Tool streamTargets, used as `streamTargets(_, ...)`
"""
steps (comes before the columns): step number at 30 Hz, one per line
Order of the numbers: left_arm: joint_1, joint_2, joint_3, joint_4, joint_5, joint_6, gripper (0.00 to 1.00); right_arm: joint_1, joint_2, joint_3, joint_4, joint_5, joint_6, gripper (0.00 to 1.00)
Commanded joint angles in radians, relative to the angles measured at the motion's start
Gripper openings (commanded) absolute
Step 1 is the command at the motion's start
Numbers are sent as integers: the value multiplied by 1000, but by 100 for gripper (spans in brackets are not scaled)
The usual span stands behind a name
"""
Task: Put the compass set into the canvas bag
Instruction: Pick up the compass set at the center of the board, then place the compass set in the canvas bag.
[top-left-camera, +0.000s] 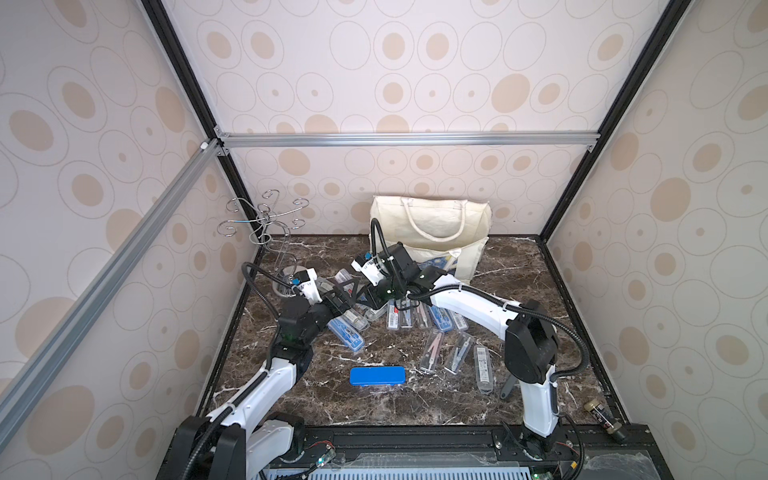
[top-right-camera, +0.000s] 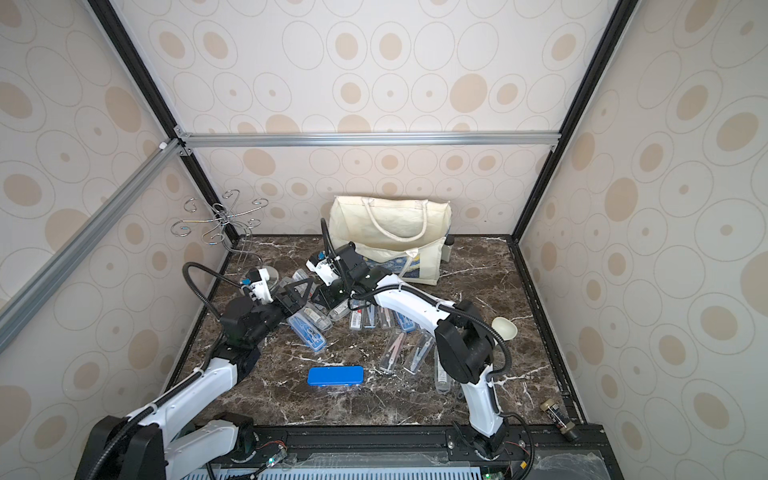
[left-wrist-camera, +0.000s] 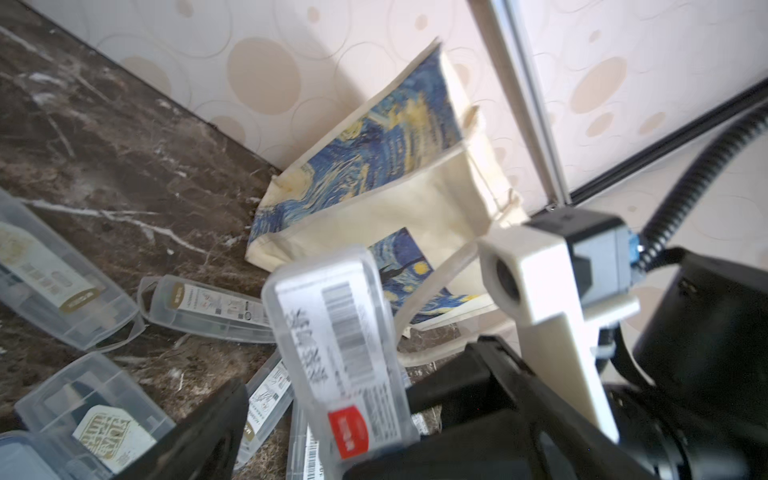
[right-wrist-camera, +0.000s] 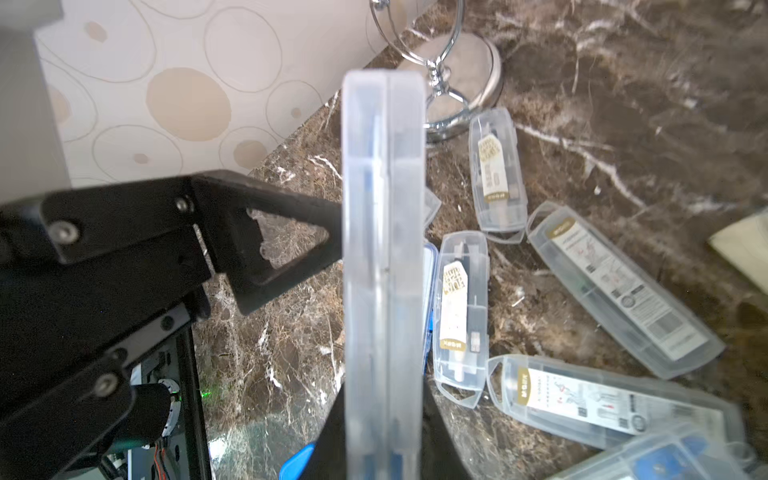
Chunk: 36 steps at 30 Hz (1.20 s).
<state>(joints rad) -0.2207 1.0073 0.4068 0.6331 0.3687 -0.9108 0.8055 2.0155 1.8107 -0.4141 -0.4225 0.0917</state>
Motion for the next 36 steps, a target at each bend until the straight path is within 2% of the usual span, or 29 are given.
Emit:
streamTargets(1,-3,-84,-31,118,9,50,100,-30,-37,107,-227,-19,-118,7)
streamTargets(6,-2,-201,-84,125,29,87,100,-103,-40,272,-386,-39,-177,7)
streamTargets(11,-3,-275,-118,51,-27,104,100,-208,-40,411,-467,9,-238,7)
streamTargets(16,-3,-304,-176,68,-58,74,100,-327,-16,475,-473,17,-258,8)
streamTargets(22,-3,-308,-204,73,-78,59,100,-437,41,480,-471,-2,-292,8)
streamTargets(30,-3,-314,-229,84,-106,29,100,-468,164,601,-579,-14,-499,9)
streamTargets(36,-4,-332,-247,86,-123,10,100,-474,267,687,-667,62,-592,9)
